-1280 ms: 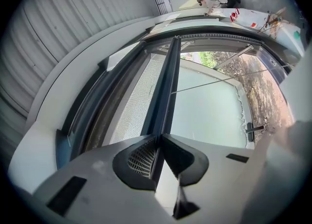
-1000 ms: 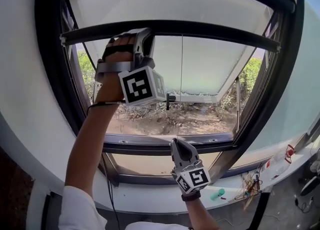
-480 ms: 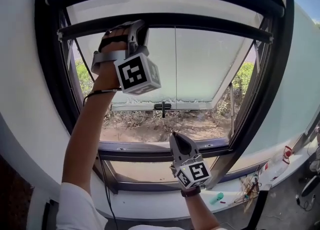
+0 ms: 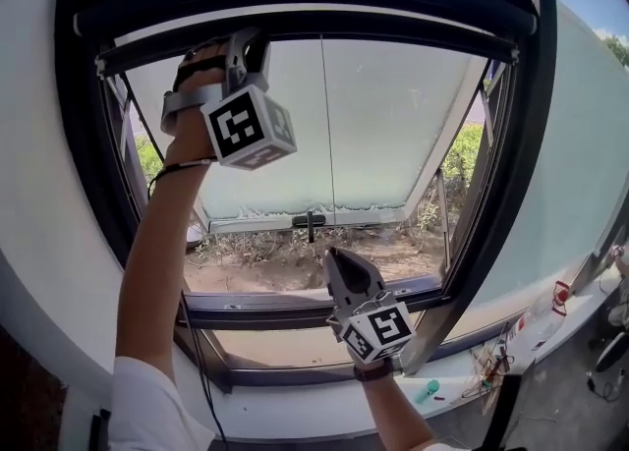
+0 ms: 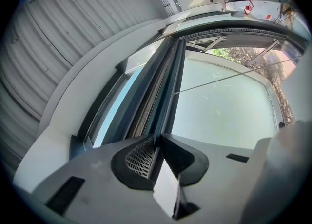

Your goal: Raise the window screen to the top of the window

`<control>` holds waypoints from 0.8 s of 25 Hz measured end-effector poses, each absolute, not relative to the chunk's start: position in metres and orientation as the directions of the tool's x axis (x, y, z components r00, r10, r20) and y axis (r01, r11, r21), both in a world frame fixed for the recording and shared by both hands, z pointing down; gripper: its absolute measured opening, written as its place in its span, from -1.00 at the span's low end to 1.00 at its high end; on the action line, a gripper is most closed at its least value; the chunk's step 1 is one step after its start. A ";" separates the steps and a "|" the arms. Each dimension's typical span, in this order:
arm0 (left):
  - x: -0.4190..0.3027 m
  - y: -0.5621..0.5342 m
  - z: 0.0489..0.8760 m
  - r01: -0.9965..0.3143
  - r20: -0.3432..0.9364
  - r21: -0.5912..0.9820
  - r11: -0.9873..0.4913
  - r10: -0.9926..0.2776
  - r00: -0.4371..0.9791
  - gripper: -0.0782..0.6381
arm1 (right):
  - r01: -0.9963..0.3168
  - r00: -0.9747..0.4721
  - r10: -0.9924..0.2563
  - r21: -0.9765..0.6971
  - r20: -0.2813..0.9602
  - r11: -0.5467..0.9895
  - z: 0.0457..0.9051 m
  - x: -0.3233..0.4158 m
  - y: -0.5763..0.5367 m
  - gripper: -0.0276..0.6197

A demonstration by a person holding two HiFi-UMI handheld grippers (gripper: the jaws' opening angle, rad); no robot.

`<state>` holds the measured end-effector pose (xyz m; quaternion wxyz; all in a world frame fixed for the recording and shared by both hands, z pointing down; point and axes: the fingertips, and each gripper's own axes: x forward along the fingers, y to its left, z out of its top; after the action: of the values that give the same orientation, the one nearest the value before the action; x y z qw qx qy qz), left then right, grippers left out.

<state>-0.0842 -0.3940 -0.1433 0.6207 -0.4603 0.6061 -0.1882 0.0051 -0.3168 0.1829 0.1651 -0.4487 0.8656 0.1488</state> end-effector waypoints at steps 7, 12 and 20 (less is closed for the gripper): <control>-0.110 -0.380 -0.179 -0.398 -0.686 -0.693 0.601 -0.719 0.110 -0.78 | -0.813 -0.564 -0.681 0.166 -0.467 0.559 0.143 -0.003 -0.306 -0.94; -0.125 -0.385 -0.175 -0.468 -0.665 -0.693 0.549 -0.737 0.121 -0.78 | -0.806 -0.574 -0.695 0.148 -0.433 0.573 0.144 -0.016 -0.313 -0.94; -0.096 -0.362 -0.069 -0.565 -0.556 -0.751 0.341 -0.789 0.263 -0.78 | -0.827 -0.527 -0.684 0.118 -0.504 0.550 0.147 0.002 -0.284 -0.94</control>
<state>-0.0962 -0.3622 -0.0694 0.5585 -0.5653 0.5988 -0.1001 0.0022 -0.2840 0.1469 0.2046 -0.4412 0.8562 0.1742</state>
